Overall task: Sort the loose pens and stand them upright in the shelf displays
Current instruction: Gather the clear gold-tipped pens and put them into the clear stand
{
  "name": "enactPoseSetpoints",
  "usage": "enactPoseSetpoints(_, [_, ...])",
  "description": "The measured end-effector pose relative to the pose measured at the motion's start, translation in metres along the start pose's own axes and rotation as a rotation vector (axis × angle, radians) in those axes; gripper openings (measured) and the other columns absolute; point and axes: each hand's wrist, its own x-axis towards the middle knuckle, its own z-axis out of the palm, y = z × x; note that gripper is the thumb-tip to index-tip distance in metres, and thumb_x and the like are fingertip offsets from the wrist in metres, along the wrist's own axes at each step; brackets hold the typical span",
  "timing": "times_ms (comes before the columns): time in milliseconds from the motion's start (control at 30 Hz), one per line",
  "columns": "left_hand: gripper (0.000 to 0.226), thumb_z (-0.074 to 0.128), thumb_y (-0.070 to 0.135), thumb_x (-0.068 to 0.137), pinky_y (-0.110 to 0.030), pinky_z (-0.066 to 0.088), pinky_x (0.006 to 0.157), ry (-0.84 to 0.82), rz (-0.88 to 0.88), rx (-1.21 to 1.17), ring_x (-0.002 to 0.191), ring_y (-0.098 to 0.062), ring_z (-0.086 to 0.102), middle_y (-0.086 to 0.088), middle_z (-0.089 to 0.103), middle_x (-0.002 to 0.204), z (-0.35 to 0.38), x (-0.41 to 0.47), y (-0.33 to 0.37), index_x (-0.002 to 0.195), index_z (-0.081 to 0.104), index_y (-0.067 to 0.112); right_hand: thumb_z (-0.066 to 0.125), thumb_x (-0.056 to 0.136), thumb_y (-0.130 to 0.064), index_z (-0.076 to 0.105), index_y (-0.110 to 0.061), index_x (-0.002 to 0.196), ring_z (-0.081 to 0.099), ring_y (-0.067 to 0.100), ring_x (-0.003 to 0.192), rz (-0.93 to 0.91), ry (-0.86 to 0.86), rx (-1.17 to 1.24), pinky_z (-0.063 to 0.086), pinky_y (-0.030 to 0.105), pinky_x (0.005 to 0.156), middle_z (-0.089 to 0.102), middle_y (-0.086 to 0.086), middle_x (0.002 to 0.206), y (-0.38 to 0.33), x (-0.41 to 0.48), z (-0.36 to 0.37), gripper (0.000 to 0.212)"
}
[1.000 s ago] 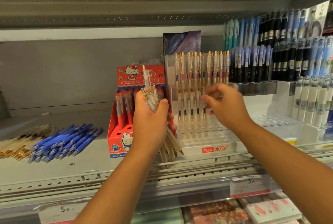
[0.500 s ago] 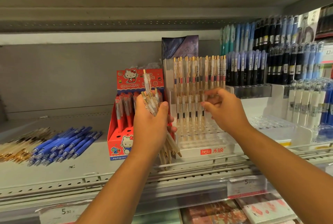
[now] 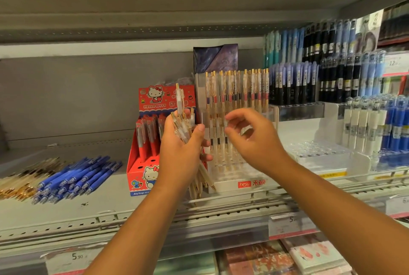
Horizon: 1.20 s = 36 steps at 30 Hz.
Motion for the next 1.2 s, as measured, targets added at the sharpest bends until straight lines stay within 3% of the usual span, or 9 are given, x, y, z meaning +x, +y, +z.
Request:
enactPoseSetpoints(100, [0.025, 0.060, 0.011, 0.096, -0.019, 0.055, 0.051, -0.046, 0.039, -0.004, 0.078, -0.008, 0.072, 0.013, 0.072, 0.095, 0.001, -0.001, 0.000, 0.116, 0.053, 0.024, 0.070, 0.086, -0.009, 0.067, -0.020, 0.111, 0.060, 0.004, 0.083, 0.037, -0.168, 0.114, 0.047, 0.011, 0.070, 0.064, -0.007, 0.099, -0.012, -0.005, 0.009, 0.027])
enactPoseSetpoints(200, [0.028, 0.059, 0.008, 0.097, -0.012, 0.053, 0.060, -0.080, 0.080, 0.008, 0.088, 0.001, 0.070, 0.023, 0.072, 0.097, 0.004, 0.000, 0.000, 0.116, 0.054, 0.028, 0.071, 0.084, -0.007, 0.067, -0.022, 0.117, 0.061, 0.004, 0.085, 0.091, -0.215, 0.208, 0.052, 0.015, 0.072, 0.064, -0.007, 0.105, -0.019, -0.002, 0.013, 0.036])
enactPoseSetpoints(433, [0.027, 0.062, 0.016, 0.096, -0.015, 0.055, 0.070, -0.040, 0.122, 0.041, 0.094, -0.002, 0.070, 0.019, 0.072, 0.102, 0.011, 0.001, -0.002, 0.120, 0.055, 0.026, 0.071, 0.082, 0.001, 0.069, -0.023, 0.103, 0.065, 0.005, 0.088, 0.162, -0.202, 0.334, 0.055, 0.019, 0.074, 0.068, -0.010, 0.096, -0.020, 0.004, 0.006, 0.033])
enactPoseSetpoints(567, [0.025, 0.060, 0.018, 0.098, -0.029, 0.060, 0.079, 0.069, 0.107, 0.091, 0.096, -0.003, 0.069, 0.018, 0.071, 0.103, 0.021, 0.003, -0.006, 0.119, 0.055, 0.028, 0.072, 0.084, 0.000, 0.072, -0.026, 0.100, 0.067, 0.005, 0.094, 0.227, -0.165, 0.476, 0.056, 0.023, 0.079, 0.073, -0.009, 0.096, -0.012, 0.005, 0.000, 0.031])
enactPoseSetpoints(667, [0.020, 0.056, 0.016, 0.099, -0.041, 0.061, 0.070, 0.117, 0.049, 0.056, 0.088, -0.016, 0.072, 0.006, 0.073, 0.092, 0.024, 0.004, -0.009, 0.115, 0.055, 0.029, 0.070, 0.085, -0.002, 0.073, -0.030, 0.100, 0.068, 0.011, 0.098, 0.293, -0.106, 0.558, 0.056, 0.027, 0.086, 0.074, -0.004, 0.100, -0.003, 0.010, -0.009, 0.031])
enactPoseSetpoints(800, [0.017, 0.054, 0.013, 0.100, -0.034, 0.059, 0.056, 0.174, 0.000, -0.053, 0.063, -0.017, 0.066, 0.004, 0.068, 0.074, 0.025, 0.002, -0.007, 0.101, 0.056, 0.029, 0.066, 0.086, 0.000, 0.070, -0.022, 0.106, 0.073, 0.025, 0.092, 0.374, -0.048, 0.817, 0.059, 0.033, 0.071, 0.074, 0.007, 0.097, 0.010, 0.019, -0.026, 0.030])
enactPoseSetpoints(900, [0.017, 0.056, 0.016, 0.099, -0.030, 0.058, 0.055, 0.238, -0.009, -0.054, 0.056, -0.018, 0.065, 0.000, 0.071, 0.080, 0.027, 0.000, -0.007, 0.094, 0.057, 0.032, 0.067, 0.088, -0.001, 0.065, -0.023, 0.113, 0.073, 0.024, 0.088, 0.345, 0.041, 0.764, 0.059, 0.033, 0.068, 0.075, 0.004, 0.096, 0.021, 0.024, -0.034, 0.033])
enactPoseSetpoints(1033, [0.008, 0.058, 0.017, 0.098, -0.028, 0.059, 0.056, 0.298, -0.069, -0.077, 0.054, -0.013, 0.065, 0.000, 0.074, 0.086, 0.038, -0.001, -0.010, 0.101, 0.057, 0.024, 0.069, 0.087, -0.003, 0.066, -0.021, 0.103, 0.073, 0.019, 0.088, 0.324, 0.198, 0.647, 0.059, 0.030, 0.068, 0.075, 0.001, 0.093, 0.035, 0.029, -0.041, 0.024])
enactPoseSetpoints(1200, [0.010, 0.060, 0.018, 0.097, -0.018, 0.054, 0.056, 0.282, -0.075, -0.036, 0.057, -0.008, 0.066, 0.002, 0.075, 0.083, 0.045, -0.002, -0.013, 0.104, 0.063, 0.012, 0.068, 0.089, -0.004, 0.067, -0.023, 0.102, 0.070, 0.005, 0.084, 0.236, 0.315, 0.502, 0.055, 0.016, 0.066, 0.073, -0.007, 0.088, 0.049, 0.031, -0.048, 0.024])
